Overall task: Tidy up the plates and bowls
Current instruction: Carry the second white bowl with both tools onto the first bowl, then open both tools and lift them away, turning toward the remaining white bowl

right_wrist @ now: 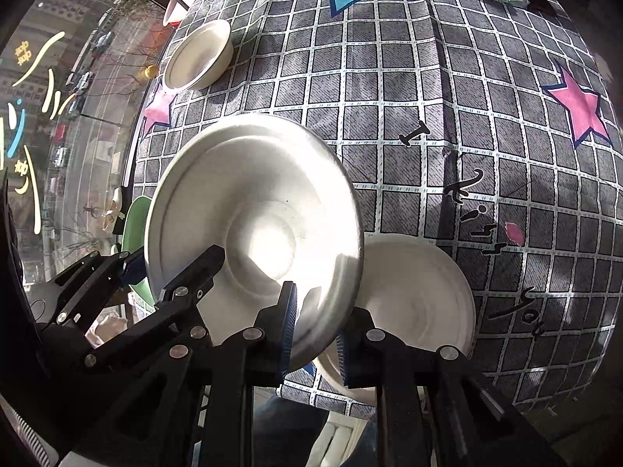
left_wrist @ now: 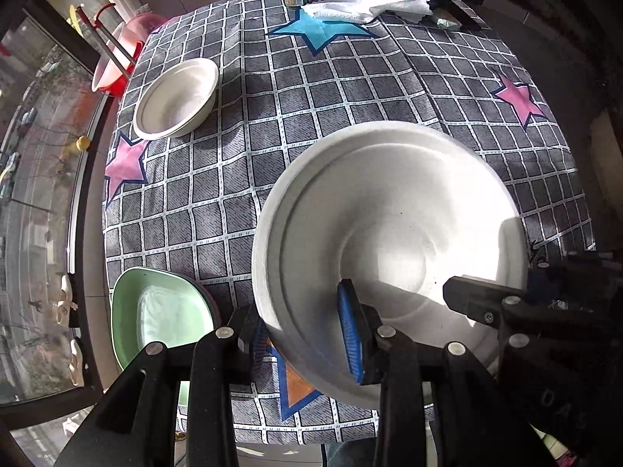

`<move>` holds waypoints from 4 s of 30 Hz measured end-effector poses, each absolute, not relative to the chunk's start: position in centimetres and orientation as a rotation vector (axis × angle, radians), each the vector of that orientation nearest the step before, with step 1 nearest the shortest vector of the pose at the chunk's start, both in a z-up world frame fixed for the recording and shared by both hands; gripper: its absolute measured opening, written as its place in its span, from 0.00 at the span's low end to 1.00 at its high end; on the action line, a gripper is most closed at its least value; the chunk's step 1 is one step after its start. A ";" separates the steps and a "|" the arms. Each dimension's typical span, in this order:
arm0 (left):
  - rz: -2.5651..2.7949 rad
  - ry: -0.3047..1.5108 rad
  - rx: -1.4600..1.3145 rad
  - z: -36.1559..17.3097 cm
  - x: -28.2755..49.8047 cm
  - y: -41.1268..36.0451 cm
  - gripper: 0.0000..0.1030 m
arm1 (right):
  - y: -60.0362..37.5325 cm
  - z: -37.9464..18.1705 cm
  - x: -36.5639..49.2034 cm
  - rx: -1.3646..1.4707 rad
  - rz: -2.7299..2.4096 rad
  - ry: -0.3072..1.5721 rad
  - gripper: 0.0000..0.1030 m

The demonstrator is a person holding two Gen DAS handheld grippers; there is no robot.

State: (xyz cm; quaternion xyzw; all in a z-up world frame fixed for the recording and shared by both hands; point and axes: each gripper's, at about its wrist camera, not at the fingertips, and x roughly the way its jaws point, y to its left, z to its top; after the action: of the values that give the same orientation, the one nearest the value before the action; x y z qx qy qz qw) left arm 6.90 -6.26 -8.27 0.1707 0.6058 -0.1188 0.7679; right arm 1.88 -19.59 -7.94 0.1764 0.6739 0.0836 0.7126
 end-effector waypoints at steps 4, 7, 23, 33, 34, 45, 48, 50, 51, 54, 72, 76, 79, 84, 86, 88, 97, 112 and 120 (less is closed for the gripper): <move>-0.310 1.329 0.388 -8.4 6.1 -7.4 0.34 | -20.1 -7.5 0.9 0.404 0.180 1.485 0.20; -0.366 1.354 0.418 -9.4 4.8 -8.9 0.35 | -21.6 -7.9 -0.7 0.424 0.148 1.506 0.20; -0.397 1.406 0.525 -12.4 2.8 -11.6 0.72 | -25.1 -11.9 -4.2 0.414 -0.012 1.588 0.48; -0.477 1.434 0.152 -9.3 4.1 -5.3 0.85 | -28.9 -10.5 -5.4 0.607 -0.069 1.482 0.99; -0.501 1.432 0.086 -8.7 4.3 -4.7 0.87 | -29.2 -10.4 -5.5 0.637 -0.072 1.476 0.99; -0.779 1.340 -0.808 -2.9 6.9 2.2 1.00 | -27.5 -6.9 -6.0 0.543 -0.134 1.329 0.99; -0.845 1.277 -0.926 -1.0 7.8 3.7 1.00 | -25.7 -5.6 -5.7 0.407 -0.158 1.295 0.99; -0.936 1.248 -0.996 0.2 8.3 4.4 1.00 | -24.3 -4.6 -5.6 0.321 -0.162 1.265 0.99; -0.990 1.234 -1.039 0.8 8.4 4.8 1.00 | -23.5 -4.1 -5.5 0.277 -0.162 1.248 0.99; -1.128 1.175 -1.145 2.5 8.3 5.4 1.00 | -21.6 -2.8 -5.3 0.150 -0.162 1.195 0.99; -1.186 1.081 -0.961 7.7 7.9 7.6 1.00 | -8.0 4.1 -6.7 -0.867 -0.282 0.469 0.99; -1.081 1.094 -0.862 7.2 7.8 9.0 1.00 | -6.3 5.1 -7.0 -0.900 -0.302 0.369 0.99; -1.019 1.099 -0.820 6.5 7.7 9.8 1.00 | -5.6 5.8 -6.8 -0.926 -0.308 0.362 0.99; -0.925 1.086 -0.728 6.0 7.8 10.9 1.00 | -4.3 6.0 -6.1 -1.008 -0.295 0.367 0.99; -0.888 1.081 -0.699 5.8 7.8 11.1 1.00 | -4.0 6.2 -5.9 -1.017 -0.297 0.366 0.99; -0.825 1.076 -0.657 5.9 8.0 11.7 1.00 | -3.7 5.9 -5.5 -1.035 -0.296 0.386 0.99; -0.596 1.077 -0.458 4.1 8.1 13.2 1.00 | -2.3 3.2 -2.2 -1.208 -0.282 0.564 0.99; -0.399 1.061 -0.325 3.1 9.7 15.7 1.00 | 1.0 1.4 0.4 -1.326 -0.167 0.589 0.99; -0.254 1.233 -0.252 -1.5 13.2 15.1 1.00 | -1.2 0.0 8.2 -0.855 0.011 1.033 0.99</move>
State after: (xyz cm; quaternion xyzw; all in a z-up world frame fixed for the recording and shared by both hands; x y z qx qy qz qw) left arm 13.24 15.06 -1.52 -0.1176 0.5750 -0.1185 0.8009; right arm 8.21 -1.21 0.01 -0.3963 0.4787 0.0052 0.7834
